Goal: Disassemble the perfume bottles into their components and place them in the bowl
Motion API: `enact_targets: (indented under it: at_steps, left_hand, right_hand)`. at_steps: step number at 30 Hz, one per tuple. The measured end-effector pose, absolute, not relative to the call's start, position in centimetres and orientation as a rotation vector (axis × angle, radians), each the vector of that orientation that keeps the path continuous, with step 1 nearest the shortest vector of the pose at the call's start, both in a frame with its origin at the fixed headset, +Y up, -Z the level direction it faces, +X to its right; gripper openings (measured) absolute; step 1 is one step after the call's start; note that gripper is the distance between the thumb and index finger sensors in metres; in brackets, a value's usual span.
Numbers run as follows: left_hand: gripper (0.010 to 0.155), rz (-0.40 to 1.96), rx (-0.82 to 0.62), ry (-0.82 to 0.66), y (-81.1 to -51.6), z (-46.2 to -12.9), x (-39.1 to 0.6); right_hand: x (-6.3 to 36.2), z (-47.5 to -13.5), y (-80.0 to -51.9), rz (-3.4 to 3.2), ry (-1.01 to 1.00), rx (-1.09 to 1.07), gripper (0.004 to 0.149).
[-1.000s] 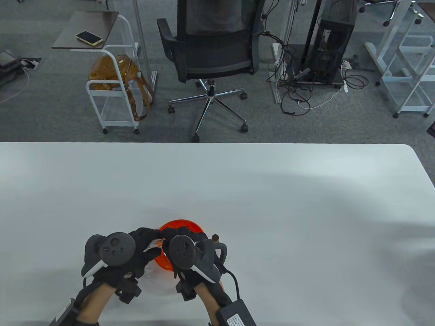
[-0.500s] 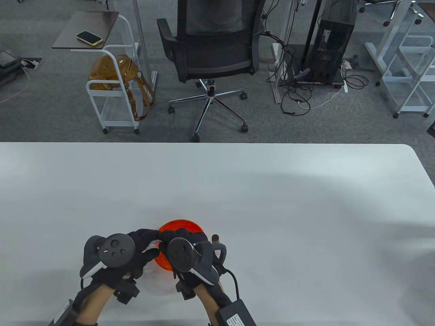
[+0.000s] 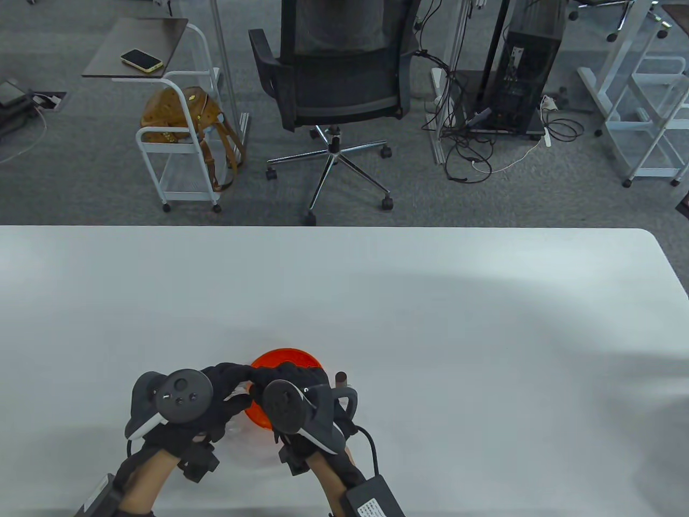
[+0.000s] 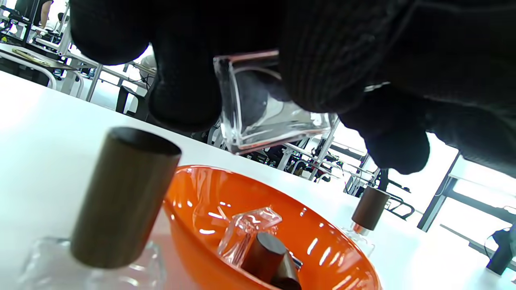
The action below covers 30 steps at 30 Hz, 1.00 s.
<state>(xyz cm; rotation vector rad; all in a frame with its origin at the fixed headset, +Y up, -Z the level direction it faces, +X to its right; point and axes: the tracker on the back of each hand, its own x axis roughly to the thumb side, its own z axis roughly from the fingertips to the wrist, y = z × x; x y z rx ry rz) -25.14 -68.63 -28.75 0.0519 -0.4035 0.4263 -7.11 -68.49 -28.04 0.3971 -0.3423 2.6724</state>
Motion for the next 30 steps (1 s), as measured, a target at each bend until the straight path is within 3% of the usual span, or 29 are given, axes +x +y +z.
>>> enact_targets:
  at_steps: [3,8,12,17,21,26,30]
  left_hand:
    - [0.054,0.418,0.053,-0.392,-68.58,-28.78,-25.11]
    - [0.054,0.43,0.028,-0.404,-68.74,-28.68,-25.25]
    - [0.054,0.436,0.047,-0.39,-68.63,-28.73,-25.2]
    - [0.054,0.453,0.017,-0.401,-68.85,-28.8,-25.28]
    - [0.054,0.44,0.037,-0.385,-68.77,-28.77,-25.23]
    - [0.054,0.467,0.016,-0.391,-68.75,-28.82,-25.39]
    - [0.054,0.47,0.029,-0.392,-68.72,-28.85,-25.31]
  right_hand:
    - [-7.28,-27.97,-68.56,2.676,-0.322,0.408,0.049]
    - [-7.34,-27.87,-68.4,2.697,-0.368,0.412,0.041]
    - [-7.31,-27.84,-68.33,2.69,-0.339,0.418,0.048]
    - [-7.13,-27.91,-68.22,2.697,-0.367,0.409,0.041]
    - [-7.22,-27.89,-68.26,2.689,-0.321,0.423,0.048]
    - [-7.2,-27.84,-68.09,2.707,-0.384,0.416,0.04]
    - [-7.17,-27.9,-68.17,2.683,-0.334,0.413,0.046]
